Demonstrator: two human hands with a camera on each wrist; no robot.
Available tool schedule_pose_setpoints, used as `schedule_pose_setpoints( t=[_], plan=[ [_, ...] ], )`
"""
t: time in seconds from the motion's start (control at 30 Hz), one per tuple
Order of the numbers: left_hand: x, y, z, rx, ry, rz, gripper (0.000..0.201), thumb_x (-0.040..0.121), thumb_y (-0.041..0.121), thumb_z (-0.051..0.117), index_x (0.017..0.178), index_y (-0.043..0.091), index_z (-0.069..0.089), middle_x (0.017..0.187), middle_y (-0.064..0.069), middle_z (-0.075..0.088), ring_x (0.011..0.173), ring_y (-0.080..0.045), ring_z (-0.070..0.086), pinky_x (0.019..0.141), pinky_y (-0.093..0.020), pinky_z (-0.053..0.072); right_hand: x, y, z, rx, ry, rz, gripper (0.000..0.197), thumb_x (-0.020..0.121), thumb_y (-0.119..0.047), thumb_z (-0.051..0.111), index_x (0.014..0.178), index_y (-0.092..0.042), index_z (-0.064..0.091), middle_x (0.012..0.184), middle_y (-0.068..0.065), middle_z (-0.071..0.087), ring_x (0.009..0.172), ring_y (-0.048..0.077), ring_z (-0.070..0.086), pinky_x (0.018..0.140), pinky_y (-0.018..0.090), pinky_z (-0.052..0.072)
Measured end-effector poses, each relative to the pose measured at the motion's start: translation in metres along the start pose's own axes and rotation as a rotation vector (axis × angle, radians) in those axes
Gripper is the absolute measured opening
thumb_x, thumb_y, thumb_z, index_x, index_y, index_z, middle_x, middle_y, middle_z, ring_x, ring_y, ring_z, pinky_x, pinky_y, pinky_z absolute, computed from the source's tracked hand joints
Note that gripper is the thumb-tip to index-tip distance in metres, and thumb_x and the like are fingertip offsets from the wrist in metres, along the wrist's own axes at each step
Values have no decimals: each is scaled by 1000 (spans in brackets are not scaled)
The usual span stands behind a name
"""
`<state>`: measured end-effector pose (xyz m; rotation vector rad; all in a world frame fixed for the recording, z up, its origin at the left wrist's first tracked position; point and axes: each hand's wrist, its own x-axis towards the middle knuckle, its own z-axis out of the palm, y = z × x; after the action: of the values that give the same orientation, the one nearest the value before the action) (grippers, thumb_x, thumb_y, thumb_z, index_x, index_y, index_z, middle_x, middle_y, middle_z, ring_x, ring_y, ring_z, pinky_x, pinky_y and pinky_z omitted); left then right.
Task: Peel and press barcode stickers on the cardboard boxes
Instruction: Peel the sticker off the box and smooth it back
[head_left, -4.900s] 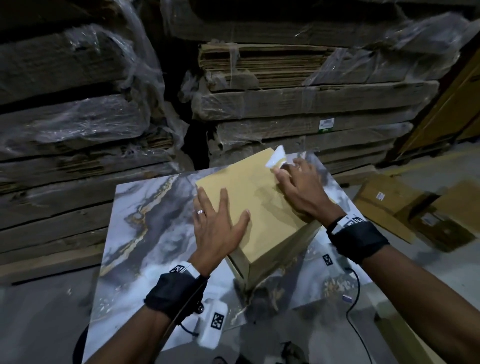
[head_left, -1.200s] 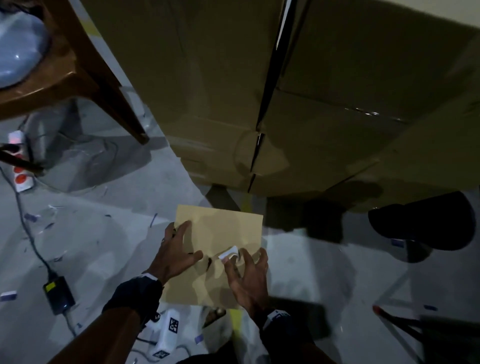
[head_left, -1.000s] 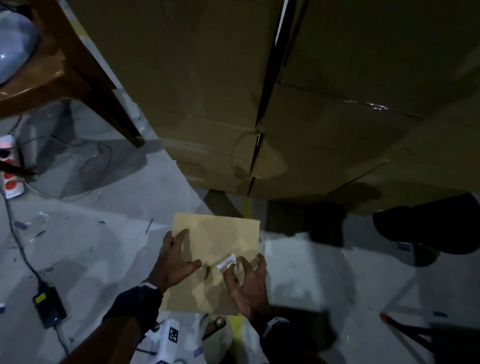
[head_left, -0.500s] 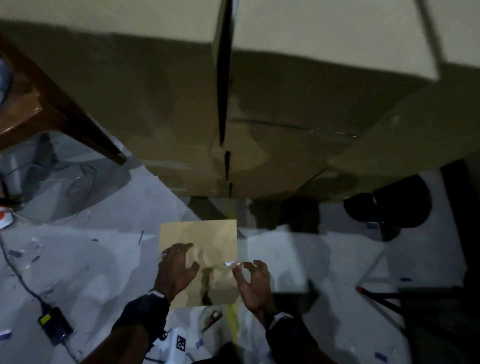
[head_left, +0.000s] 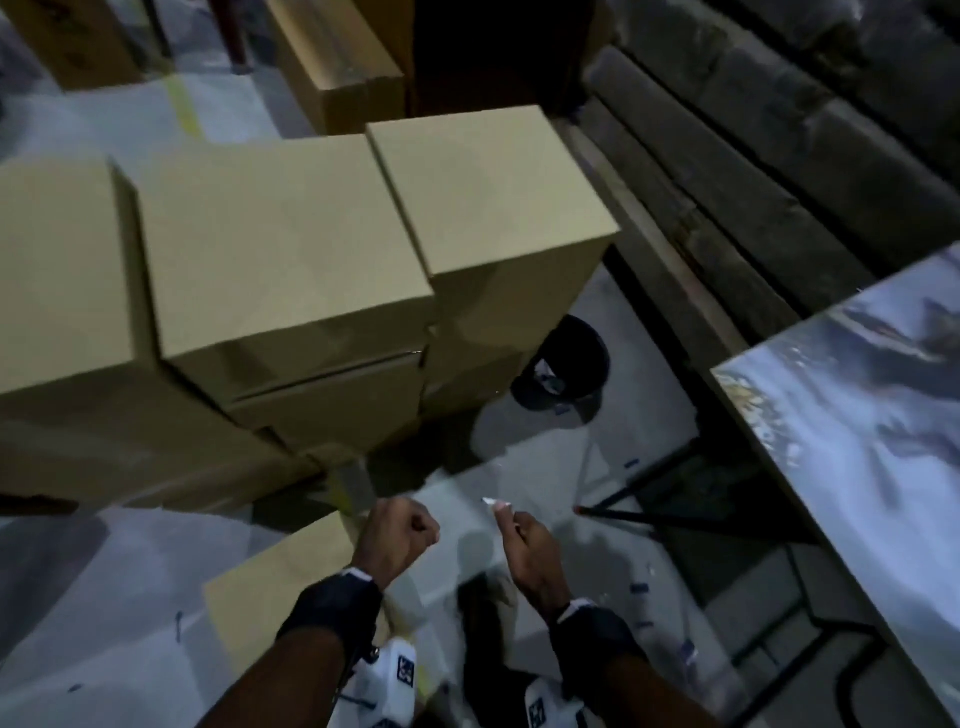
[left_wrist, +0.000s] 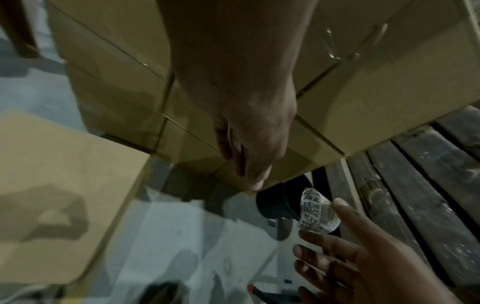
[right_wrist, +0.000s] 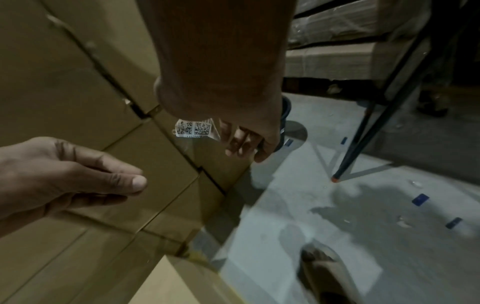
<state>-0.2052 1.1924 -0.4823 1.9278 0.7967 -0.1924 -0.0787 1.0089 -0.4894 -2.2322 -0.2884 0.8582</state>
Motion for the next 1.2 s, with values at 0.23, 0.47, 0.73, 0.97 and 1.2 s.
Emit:
schedule_pose_setpoints(
  t=[0.23,0.47,0.73,0.97,1.2],
  plan=[
    [86,59,27,-26,-73,57,25,67,36,87,61,15,73,60,8,70,62,-3,68,63,-27,57,80,22,-46,156,167,65,51,98,-62,54,61,-27,62,57,-10,60,62,4,59,66,29,44],
    [183,77,77,-15,-60,34,36,96,54,51,88,23,68,78,4,70,77,-19,67,74,-37,55,204,49,-75,181,267,204,77,77,-84,63,53,-14,45,51,3,45,53,19,49,62,34,38],
    [287,82,111,113,-144,73,26,102,35,54,109,14,70,111,-7,70,104,-24,64,91,-37,51,314,64,-80,163,353,249,55,74,-68,80,65,-19,57,61,-7,57,67,18,60,67,30,45],
    [344,85,124,204,-243,69,47,94,48,46,121,16,66,122,-7,68,114,-25,61,97,-37,48,380,65,-73,254,437,176,11,85,-15,79,75,-12,76,79,6,77,77,23,74,77,42,60],
    [369,90,139,223,-272,80,29,100,40,51,107,16,66,107,-6,70,103,-24,64,87,-35,49,409,59,-69,176,549,118,52,86,-2,59,51,-27,30,54,-6,39,60,16,45,57,39,44]
  ],
)
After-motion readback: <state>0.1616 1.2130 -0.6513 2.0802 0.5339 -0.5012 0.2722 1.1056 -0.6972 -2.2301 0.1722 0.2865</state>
